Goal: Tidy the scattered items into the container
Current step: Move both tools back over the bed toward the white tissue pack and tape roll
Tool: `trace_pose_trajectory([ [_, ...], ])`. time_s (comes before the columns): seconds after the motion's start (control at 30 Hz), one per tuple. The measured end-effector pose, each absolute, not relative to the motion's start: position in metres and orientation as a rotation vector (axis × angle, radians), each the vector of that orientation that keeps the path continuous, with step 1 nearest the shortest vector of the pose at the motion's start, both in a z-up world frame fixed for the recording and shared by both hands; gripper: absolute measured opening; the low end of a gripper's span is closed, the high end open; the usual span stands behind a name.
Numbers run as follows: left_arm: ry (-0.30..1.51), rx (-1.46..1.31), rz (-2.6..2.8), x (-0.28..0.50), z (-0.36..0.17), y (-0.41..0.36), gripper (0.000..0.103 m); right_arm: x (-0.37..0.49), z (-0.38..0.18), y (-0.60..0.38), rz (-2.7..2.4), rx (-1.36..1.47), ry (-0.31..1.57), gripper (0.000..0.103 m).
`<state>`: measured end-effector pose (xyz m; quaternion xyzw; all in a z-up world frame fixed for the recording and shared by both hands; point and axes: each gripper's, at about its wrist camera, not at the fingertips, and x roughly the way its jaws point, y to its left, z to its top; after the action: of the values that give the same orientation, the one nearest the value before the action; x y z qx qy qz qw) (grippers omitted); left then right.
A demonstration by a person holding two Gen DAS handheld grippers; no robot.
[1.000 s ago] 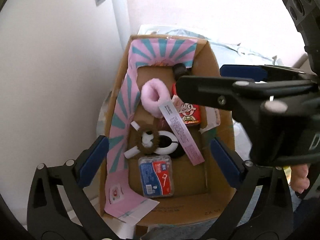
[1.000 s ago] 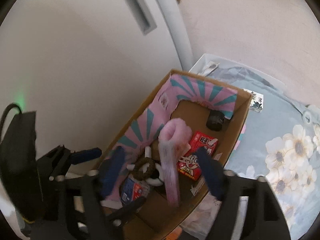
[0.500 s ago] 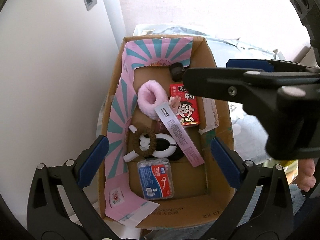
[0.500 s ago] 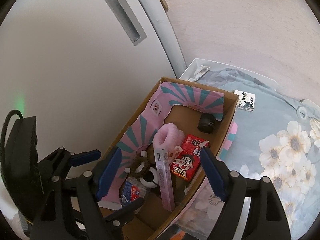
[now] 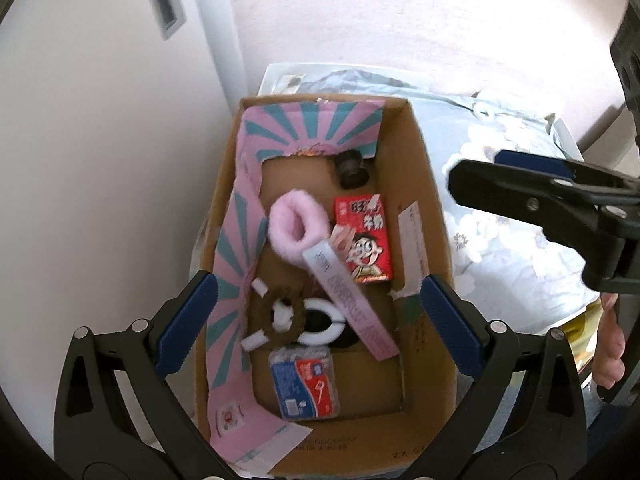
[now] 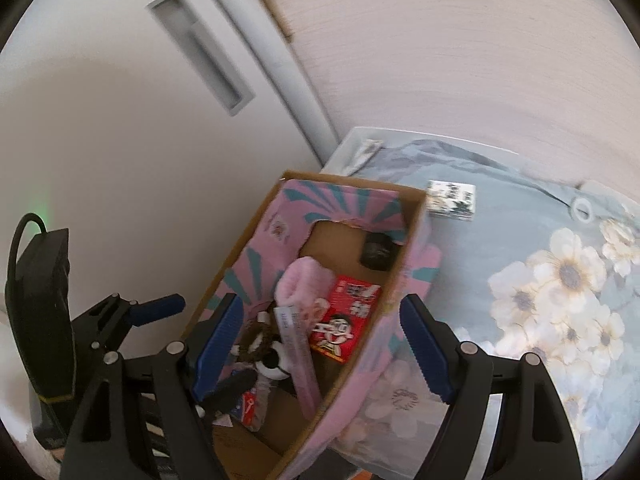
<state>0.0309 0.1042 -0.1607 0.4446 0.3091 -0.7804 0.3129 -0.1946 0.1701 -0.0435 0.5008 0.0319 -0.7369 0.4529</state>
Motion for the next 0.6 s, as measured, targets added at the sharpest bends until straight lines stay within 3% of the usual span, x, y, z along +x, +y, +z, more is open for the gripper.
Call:
trace_pose_trajectory([
  [0.6, 0.778, 1.118, -2.055, -0.082, -0.092, 0.009, 0.102, -0.275, -0.027, 0.286, -2.144, 1.265, -0.071, 0.077],
])
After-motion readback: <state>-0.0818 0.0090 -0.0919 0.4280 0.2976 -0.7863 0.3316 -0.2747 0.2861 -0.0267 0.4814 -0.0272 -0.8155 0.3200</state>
